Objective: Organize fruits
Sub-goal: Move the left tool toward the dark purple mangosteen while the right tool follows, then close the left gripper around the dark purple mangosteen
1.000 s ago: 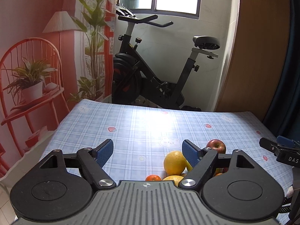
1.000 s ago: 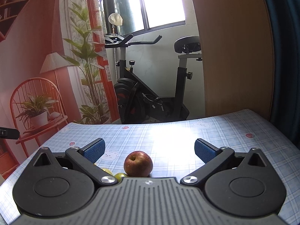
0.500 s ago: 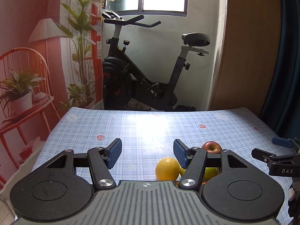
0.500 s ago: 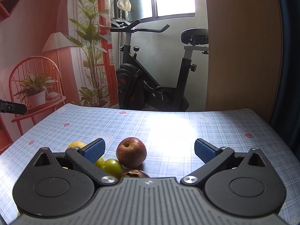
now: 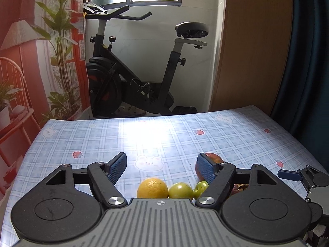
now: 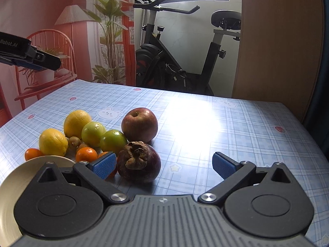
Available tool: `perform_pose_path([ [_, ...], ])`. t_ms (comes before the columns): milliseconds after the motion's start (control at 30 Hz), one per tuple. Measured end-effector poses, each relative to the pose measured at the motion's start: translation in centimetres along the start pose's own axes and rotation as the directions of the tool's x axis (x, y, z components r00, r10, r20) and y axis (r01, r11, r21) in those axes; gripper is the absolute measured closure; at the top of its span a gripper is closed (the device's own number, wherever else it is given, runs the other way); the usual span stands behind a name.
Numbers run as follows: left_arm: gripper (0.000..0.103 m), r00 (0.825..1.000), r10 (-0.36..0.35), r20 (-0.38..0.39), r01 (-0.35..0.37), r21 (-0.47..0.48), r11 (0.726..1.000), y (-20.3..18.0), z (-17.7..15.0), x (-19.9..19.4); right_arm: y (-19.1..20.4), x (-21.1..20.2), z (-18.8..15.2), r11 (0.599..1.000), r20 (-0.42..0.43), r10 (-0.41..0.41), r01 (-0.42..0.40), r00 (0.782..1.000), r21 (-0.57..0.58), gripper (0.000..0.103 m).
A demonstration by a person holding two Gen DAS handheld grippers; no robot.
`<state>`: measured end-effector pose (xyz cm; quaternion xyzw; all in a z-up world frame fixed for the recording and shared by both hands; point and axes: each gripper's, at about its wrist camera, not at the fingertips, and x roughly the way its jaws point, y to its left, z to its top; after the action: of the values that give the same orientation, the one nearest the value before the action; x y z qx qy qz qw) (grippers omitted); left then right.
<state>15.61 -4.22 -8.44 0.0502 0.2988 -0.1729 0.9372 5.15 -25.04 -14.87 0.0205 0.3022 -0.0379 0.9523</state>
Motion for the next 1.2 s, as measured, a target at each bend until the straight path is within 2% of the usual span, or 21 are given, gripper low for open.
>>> perform_pose_path([
  [167, 0.025, 0.997, -0.058, -0.041, 0.059, 0.012, 0.998, -0.6, -0.7, 2.2, -1.1, 0.8, -1.1, 0.998, -0.019, 0.051, -0.051, 0.998, 0.046, 0.001],
  [233, 0.027, 0.991, -0.116, -0.060, 0.117, 0.014, 0.993, -0.8, -1.3, 2.8, -1.4, 1.1, -1.5, 0.996, -0.031, 0.069, -0.067, 0.997, 0.051, 0.006],
  [267, 0.032, 0.987, -0.148, -0.069, 0.149, 0.005, 0.989, -0.9, -1.5, 3.1, -1.6, 1.3, -1.8, 0.995, -0.039, 0.081, -0.078, 0.996, 0.057, 0.007],
  [300, 0.040, 0.980, -0.184, -0.081, 0.183, -0.009, 0.983, -1.1, -1.9, 3.5, -1.8, 1.4, -2.1, 0.993, -0.045, 0.097, -0.094, 0.994, 0.065, 0.010],
  [367, 0.045, 0.966, -0.237, -0.103, 0.235, -0.027, 0.972, -1.3, -2.3, 4.2, -1.9, 1.6, -2.5, 0.989, -0.052, 0.133, -0.128, 0.990, 0.078, 0.016],
  [467, 0.047, 0.947, -0.295, -0.126, 0.292, -0.041, 0.955, -1.7, -2.9, 5.2, -1.6, 1.9, -2.7, 0.985, -0.056, 0.164, -0.161, 0.985, 0.064, 0.024],
  [633, 0.050, 0.904, -0.392, -0.169, 0.391, -0.043, 0.920, -3.3, -3.3, 6.3, -1.2, 2.8, -2.3, 0.978, -0.069, 0.209, -0.207, 0.976, 0.035, 0.042],
  [900, 0.051, 0.844, -0.486, -0.228, 0.457, -0.168, 0.873, -4.5, -3.5, 9.5, -1.3, 4.0, -1.8, 0.969, -0.077, 0.248, -0.247, 0.966, 0.032, 0.045],
  [1200, 0.051, 0.803, -0.534, -0.264, 0.495, -0.201, 0.845, -5.0, -3.9, 10.7, -1.3, 4.6, -1.6, 0.965, -0.079, 0.262, -0.259, 0.962, 0.046, 0.042],
])
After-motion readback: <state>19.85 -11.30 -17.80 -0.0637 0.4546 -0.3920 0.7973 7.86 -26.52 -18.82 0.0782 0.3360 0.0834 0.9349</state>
